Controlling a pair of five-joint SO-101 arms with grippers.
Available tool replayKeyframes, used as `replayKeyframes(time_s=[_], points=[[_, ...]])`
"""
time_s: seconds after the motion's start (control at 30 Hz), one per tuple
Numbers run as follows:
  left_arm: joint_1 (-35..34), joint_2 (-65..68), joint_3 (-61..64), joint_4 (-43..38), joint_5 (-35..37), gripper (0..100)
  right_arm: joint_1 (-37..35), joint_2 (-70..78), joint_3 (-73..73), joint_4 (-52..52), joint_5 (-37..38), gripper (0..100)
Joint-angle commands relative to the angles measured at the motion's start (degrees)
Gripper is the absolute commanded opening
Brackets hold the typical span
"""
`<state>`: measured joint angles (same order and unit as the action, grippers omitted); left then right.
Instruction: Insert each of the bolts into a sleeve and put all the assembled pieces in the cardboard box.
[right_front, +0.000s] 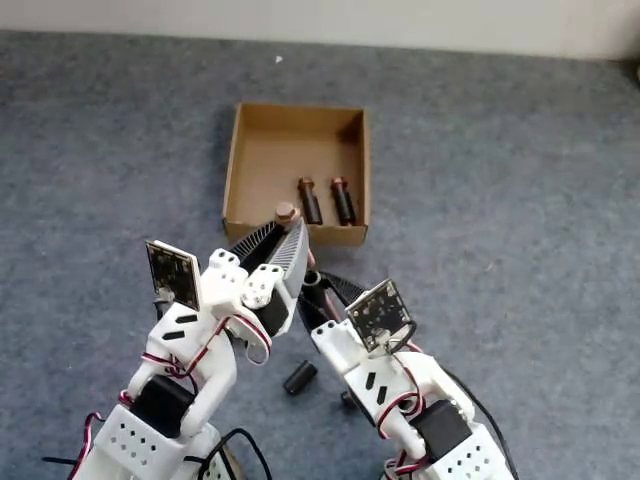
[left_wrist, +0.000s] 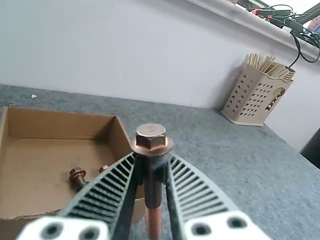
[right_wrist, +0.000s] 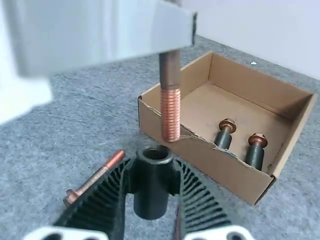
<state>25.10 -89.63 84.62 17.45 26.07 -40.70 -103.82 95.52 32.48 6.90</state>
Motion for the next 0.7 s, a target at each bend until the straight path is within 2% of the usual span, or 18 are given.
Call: replayKeyframes(time_s=[0.0,0.2,0.3,0.43,0.67], points=[[0.7,-1.2,-0.6,-1.7,0.1,1,1.7,-1.1,1.3,-2.0,0.8,0.5],[0.8,-1.5,-1.4,0.4,0.1,1,2.4,-1.1,1.2,-2.0,0.8,0.5],[1.2,-5.1,-2.2,4.3,0.1,1,2.4,-1.1,1.2,-2.0,0.8,0.5],[5.1,-12.3,-1.2,9.6,-0.1,1,2.2,-1.1,1.1,-2.0,0.8,0.5],[4.7,-14.7,1.2,9.8,-0.1,1,2.2,-1.1,1.3,-2.0,0.9,0.5]])
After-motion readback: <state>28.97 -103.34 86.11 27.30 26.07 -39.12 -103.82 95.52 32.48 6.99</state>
